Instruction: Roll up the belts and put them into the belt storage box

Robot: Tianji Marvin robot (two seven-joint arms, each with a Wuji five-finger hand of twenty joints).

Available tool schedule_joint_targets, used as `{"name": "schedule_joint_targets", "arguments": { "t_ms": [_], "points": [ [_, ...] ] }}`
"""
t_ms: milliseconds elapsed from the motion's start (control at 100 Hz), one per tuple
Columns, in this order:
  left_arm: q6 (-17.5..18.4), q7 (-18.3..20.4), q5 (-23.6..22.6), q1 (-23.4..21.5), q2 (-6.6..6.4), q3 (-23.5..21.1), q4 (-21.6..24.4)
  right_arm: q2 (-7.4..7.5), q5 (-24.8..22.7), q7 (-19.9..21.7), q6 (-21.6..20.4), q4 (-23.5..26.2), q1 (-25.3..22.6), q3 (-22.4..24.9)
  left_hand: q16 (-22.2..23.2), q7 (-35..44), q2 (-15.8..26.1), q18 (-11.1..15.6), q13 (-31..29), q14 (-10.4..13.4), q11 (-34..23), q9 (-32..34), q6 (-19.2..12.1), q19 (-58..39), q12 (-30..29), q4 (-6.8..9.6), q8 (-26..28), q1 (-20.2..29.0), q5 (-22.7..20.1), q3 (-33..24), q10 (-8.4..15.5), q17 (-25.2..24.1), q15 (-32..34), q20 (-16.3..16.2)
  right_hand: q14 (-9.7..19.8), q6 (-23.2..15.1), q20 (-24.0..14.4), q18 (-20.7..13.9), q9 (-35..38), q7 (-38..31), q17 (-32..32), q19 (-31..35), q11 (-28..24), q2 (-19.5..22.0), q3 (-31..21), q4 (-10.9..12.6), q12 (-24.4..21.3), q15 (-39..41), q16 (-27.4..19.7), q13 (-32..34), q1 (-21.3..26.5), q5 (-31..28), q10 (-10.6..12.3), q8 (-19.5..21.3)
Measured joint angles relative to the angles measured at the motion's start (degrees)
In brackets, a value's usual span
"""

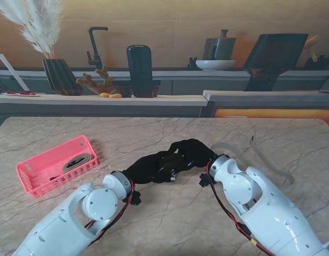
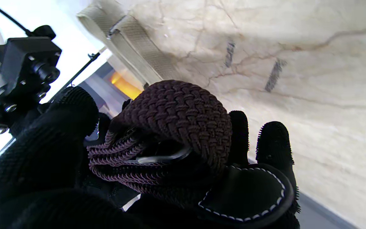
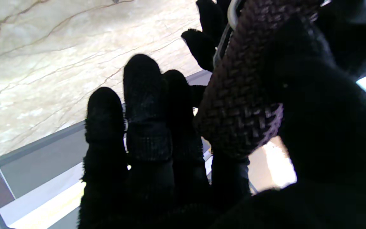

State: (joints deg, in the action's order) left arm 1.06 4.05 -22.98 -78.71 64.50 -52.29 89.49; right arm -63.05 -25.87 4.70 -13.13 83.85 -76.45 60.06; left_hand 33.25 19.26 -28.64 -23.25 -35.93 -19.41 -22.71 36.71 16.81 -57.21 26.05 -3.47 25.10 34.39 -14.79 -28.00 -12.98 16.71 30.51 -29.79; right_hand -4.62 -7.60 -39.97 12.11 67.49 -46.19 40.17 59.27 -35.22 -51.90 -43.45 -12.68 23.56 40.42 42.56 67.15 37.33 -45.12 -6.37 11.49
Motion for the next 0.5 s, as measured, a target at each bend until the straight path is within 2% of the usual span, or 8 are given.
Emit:
{"name": "schedule_joint_targets", "arguments": {
  "t_ms": [110, 190, 300, 390, 500],
  "points": [
    [-0.1, -3.0, -5.4, 0.4, -0.18, 1.1, -0.3, -0.5, 3.4, -0.6, 2.3, -0.1, 0.1, -0.6, 0.0, 0.9, -0.1, 0.0, -1.0, 0.2, -1.3, -0.6, 1.3, -1.0, 0.0, 0.0, 0.6, 1.7, 0.4, -2.9, 0.0, 1.2, 1.3, 0.0, -0.4, 1.6, 0.0, 0.5, 0.0, -0.2, 0.0, 0.3, -0.7, 0.0, 0.0, 0.0, 0.0, 0.7, 0.0, 0.6, 0.0, -0.5, -0.6, 0.2],
    [-0.7, -4.1, -6.6, 0.7, -0.18, 1.7, -0.5, -0.87, 3.7, -1.0, 2.8, -0.5, 0.4, -0.9, 0.1, 3.3, -0.6, 0.3, -2.4, 1.3, -3.7, -0.3, 1.6, -3.3, 0.4, 0.0, 2.0, 4.4, 0.4, -5.1, 0.1, 3.1, 3.8, -0.2, -0.5, 1.8, 0.0, 0.7, 0.0, -0.4, 0.0, 0.5, -0.9, 0.0, 0.0, 0.0, 0.0, 0.7, 0.0, 0.6, 0.0, -0.5, -0.6, 0.5],
    [-1.5, -6.1, -8.2, 1.1, -0.1, 2.8, -1.2, -1.24, 4.4, -1.2, 3.4, -0.9, 0.6, -1.1, 2.6, 7.0, 0.2, 1.6, -6.8, 3.2, -8.2, 1.7, 1.7, -7.4, 2.6, -0.12, 3.9, 8.1, 0.4, -6.2, 0.1, 6.8, 9.8, -1.1, -0.5, 2.7, 0.0, 0.7, 0.0, -0.6, 0.0, 0.6, -0.9, 0.0, 0.0, 0.0, 0.0, 0.8, 0.0, 0.6, 0.0, -0.9, -0.6, 0.6],
    [-1.6, -7.1, -9.5, 1.5, 0.03, 3.3, -1.7, -1.4, 5.0, -1.4, 3.8, -1.1, 0.6, -1.3, 4.3, 11.2, 1.5, 2.0, -10.3, 4.0, -10.0, 5.3, 1.9, -10.8, 9.5, -0.56, 5.3, 10.7, 0.3, -4.7, 0.2, 10.0, 14.7, -1.4, -0.5, 3.2, 0.0, 0.7, 0.0, -0.8, 0.0, 0.6, -1.3, 0.0, 0.0, 0.0, 0.0, 0.8, 0.0, 0.6, 0.0, -1.0, -0.6, 0.9],
    [-1.5, -10.7, -9.9, 1.9, 0.58, 4.1, -2.9, -1.57, 5.5, -1.8, 4.0, -1.1, 0.6, -1.2, 4.9, 16.5, 1.4, 2.1, -14.2, 4.3, -9.9, 10.9, 2.2, -14.0, 15.5, -0.92, 5.9, 14.9, -1.6, 0.0, 0.1, 13.3, 17.6, -2.0, -0.5, 3.2, 0.0, 0.7, 0.0, -0.8, 0.0, 0.9, -1.4, 0.0, 0.0, 0.0, 0.0, 1.3, 0.0, 0.6, 0.6, -0.8, -0.6, 1.1]
  ]
}}
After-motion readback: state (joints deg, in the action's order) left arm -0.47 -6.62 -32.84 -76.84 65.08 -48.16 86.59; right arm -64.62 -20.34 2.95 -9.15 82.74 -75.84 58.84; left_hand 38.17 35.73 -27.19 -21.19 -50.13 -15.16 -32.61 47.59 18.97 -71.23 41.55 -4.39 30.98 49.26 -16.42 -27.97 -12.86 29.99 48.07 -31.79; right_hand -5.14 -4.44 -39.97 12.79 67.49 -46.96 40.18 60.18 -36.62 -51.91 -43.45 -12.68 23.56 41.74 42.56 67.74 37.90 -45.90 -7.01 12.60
